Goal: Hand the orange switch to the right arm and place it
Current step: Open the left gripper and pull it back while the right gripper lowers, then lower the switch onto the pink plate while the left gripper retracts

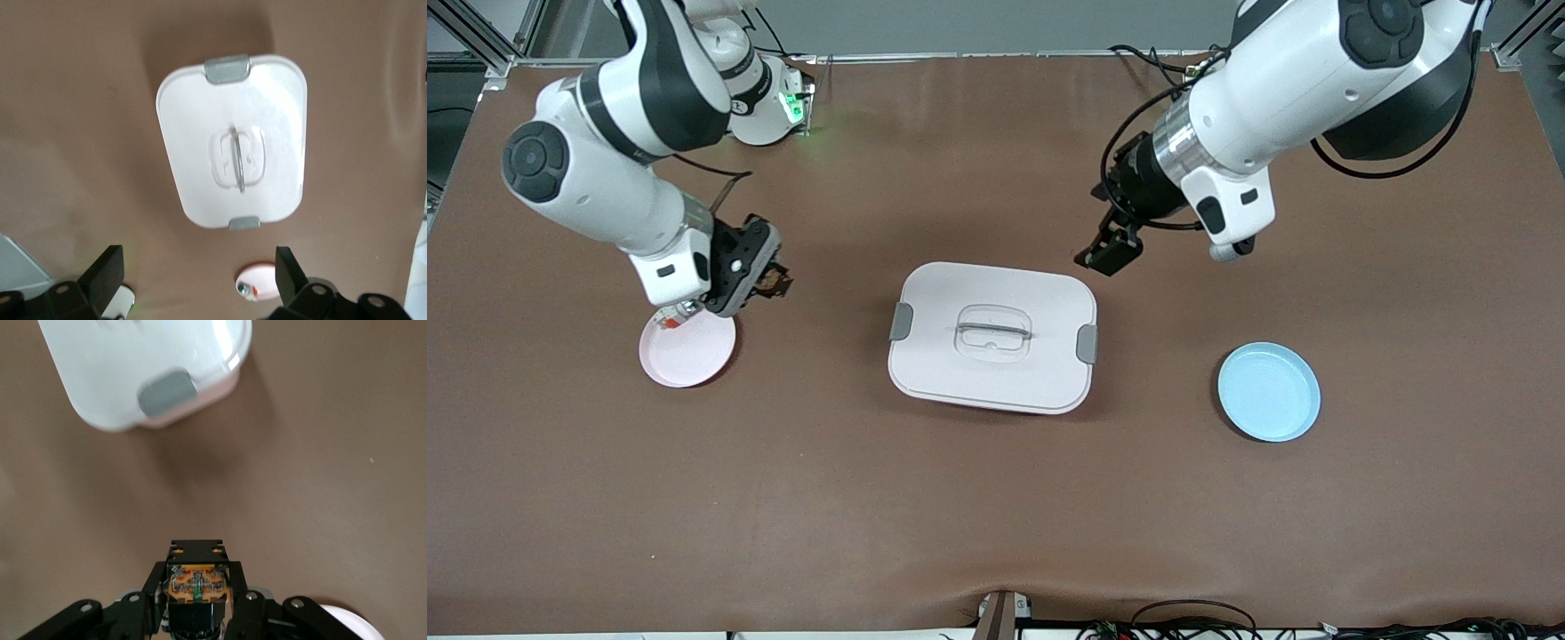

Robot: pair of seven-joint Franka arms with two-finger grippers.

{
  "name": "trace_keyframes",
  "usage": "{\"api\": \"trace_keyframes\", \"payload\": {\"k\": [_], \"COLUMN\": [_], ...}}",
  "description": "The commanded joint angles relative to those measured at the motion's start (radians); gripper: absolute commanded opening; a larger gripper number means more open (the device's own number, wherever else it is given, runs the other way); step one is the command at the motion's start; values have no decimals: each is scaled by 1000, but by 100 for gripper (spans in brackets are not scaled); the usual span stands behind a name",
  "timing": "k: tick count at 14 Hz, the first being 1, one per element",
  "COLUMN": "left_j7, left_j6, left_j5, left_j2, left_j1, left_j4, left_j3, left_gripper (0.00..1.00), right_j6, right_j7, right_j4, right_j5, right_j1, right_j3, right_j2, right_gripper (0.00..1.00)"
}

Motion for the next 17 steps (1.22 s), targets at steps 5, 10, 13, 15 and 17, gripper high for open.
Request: {"api": "trace_keyframes", "payload": {"k": [5, 10, 13, 15, 17], "left_j7": [122, 347, 670, 941, 1169], "left_j6": [-7, -7, -7, -7, -7], "left_j5": [40, 43, 43, 43, 43], "left_j2": [-13, -72, -148, -183, -219], "left_j1": [89, 176, 222, 262, 299], "left_j4": [-105, -209, -269, -304, -338], "left_j3": [-9, -9, -9, -9, -7], "left_gripper": [100, 100, 100, 100, 100], "right_j6": [286, 462, 527, 594, 666], "right_j7": [-376, -519, -519, -519, -519], "right_j4": [-255, -337, -345, -362, -389], "right_j5": [-84, -214, -269, -311, -338], "right_j1": [-159, -247, -256, -273, -302], "right_j3": [15, 15, 15, 13, 13], "right_j2": [-22, -12, 25, 57, 83], "right_gripper": [0, 0, 0, 0, 0]}}
